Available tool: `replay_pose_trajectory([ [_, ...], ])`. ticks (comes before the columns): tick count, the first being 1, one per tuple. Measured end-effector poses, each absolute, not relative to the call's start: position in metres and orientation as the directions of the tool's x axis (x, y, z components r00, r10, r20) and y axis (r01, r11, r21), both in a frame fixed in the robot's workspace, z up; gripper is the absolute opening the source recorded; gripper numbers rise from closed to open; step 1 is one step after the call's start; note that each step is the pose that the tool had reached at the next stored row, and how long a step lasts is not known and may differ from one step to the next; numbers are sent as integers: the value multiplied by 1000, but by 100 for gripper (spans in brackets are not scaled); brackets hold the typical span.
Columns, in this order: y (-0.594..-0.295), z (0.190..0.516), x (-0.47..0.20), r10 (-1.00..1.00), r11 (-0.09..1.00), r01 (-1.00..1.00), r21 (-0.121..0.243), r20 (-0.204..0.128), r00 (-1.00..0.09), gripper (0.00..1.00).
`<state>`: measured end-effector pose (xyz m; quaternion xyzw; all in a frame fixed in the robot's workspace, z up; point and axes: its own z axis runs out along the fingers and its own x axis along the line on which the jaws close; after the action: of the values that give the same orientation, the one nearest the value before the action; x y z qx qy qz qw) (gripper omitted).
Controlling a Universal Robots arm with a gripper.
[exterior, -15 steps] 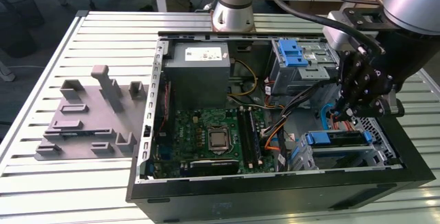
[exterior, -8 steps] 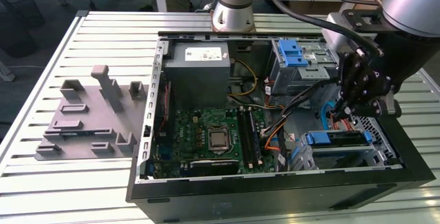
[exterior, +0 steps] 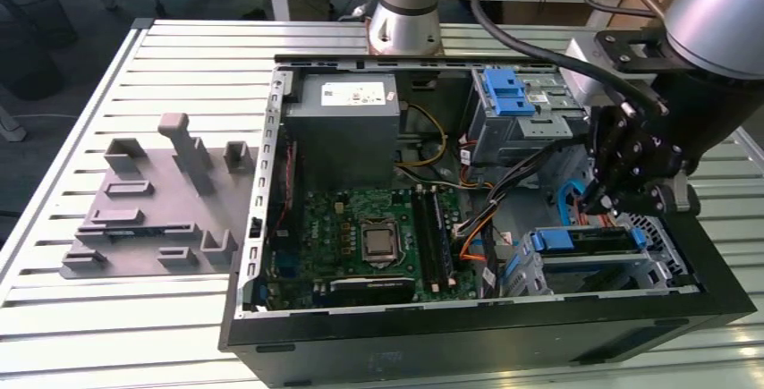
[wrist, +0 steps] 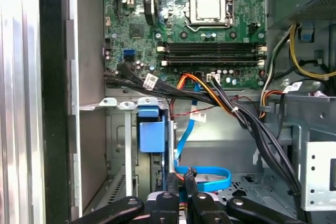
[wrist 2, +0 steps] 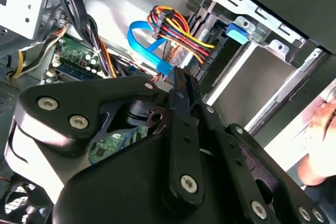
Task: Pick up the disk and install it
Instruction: 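Insert the second disk wire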
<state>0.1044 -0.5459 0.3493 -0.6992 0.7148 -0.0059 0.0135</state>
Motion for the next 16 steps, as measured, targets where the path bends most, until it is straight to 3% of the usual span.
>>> replay_pose_trajectory([
  [16,-558,342,103,-1000,-23,-999,-36,-11,24,16],
])
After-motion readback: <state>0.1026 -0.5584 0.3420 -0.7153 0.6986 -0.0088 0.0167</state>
